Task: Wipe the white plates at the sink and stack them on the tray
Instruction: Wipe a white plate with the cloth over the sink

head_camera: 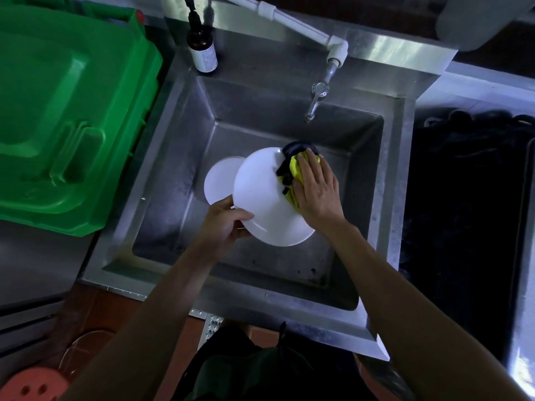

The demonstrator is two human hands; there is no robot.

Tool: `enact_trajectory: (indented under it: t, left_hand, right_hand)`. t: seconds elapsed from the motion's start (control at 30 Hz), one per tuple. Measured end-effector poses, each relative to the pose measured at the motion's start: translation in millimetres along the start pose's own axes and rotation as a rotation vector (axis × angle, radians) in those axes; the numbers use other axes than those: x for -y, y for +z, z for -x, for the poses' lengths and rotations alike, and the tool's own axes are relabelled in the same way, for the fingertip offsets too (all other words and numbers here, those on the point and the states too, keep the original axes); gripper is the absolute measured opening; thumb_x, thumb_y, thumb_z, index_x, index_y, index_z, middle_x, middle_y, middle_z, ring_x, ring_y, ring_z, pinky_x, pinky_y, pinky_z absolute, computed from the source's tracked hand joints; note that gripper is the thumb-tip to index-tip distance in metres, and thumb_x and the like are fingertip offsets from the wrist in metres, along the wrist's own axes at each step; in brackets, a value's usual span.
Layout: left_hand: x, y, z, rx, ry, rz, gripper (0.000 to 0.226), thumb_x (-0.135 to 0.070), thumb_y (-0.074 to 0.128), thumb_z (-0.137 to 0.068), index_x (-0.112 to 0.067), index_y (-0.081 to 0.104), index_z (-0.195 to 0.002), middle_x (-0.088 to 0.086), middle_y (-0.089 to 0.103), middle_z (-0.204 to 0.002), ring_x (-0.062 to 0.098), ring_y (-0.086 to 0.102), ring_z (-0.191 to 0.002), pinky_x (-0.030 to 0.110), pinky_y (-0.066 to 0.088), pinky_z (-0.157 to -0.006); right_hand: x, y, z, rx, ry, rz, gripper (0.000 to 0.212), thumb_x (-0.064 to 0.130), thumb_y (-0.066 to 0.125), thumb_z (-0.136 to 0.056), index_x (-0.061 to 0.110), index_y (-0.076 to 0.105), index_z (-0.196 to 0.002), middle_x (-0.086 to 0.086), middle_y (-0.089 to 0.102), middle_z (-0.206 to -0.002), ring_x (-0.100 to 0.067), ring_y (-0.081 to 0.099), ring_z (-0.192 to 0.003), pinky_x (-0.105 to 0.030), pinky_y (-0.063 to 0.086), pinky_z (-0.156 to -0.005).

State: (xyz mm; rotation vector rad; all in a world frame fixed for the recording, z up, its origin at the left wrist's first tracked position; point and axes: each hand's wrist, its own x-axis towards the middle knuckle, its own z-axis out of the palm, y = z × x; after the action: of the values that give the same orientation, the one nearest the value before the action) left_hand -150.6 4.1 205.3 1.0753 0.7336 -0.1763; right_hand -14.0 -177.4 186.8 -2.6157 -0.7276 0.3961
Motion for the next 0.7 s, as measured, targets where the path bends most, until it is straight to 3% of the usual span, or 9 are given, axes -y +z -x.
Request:
enact_trajectory:
  t: [0.13,0.27,0.5,0.7]
  left_hand:
    - [1.0,4.5,0.5,0.017,-0.024,0.0,0.04,-0.003,0.066,-0.073,-0.015,0.076,-0.11,0.012,0.074,-0.114,0.029,0.074,-0.097,0.043,0.06,-0.077]
    - [2.6,8.0,1.1,0.064,-0.003,0.015,0.039,-0.002,0.066,-0.077,-0.019,0.077,-0.11,0.012,0.073,-0.117,0.029,0.072,-0.102,0.042,0.06,-0.078]
    - [-7.1,2.0,-3.9,0.053,0.032,0.014,0.039,0.001,0.064,-0.075,-0.017,0.076,-0.108,0.012,0.074,-0.103,0.028,0.072,-0.095,0.04,0.059,-0.073]
    - [-9.3,-6.6,2.0,0.119,0.018,0.026,0.037,0.006,0.061,-0.082,-0.012,0.074,-0.112,0.016,0.072,-0.106,0.029,0.072,-0.096,0.039,0.059,-0.073]
  right_hand:
    - [13.4,-4.2,-6.0,-0.022,-0.068,-0.002,0.054,0.038,0.028,-0.109,0.021,0.02,-0.16,-0.001,0.011,-0.169,-0.027,0.005,-0.155,-0.05,0.011,-0.125]
    - [29.0,-4.3,-4.6,-0.046,-0.218,0.003,0.054,0.032,0.035,-0.106,0.014,0.029,-0.157,-0.006,0.019,-0.167,-0.031,0.01,-0.155,-0.052,0.015,-0.123]
    - [53.7,6.9,9.0,0.029,-0.378,-0.105,0.055,0.033,0.035,-0.106,0.016,0.027,-0.158,-0.004,0.02,-0.167,-0.029,0.012,-0.155,-0.052,0.017,-0.122]
    - [58.2,10.9,16.6,0.044,-0.404,-0.107,0.055,0.034,0.035,-0.106,0.018,0.028,-0.158,-0.002,0.022,-0.166,-0.028,0.013,-0.154,-0.05,0.017,-0.122]
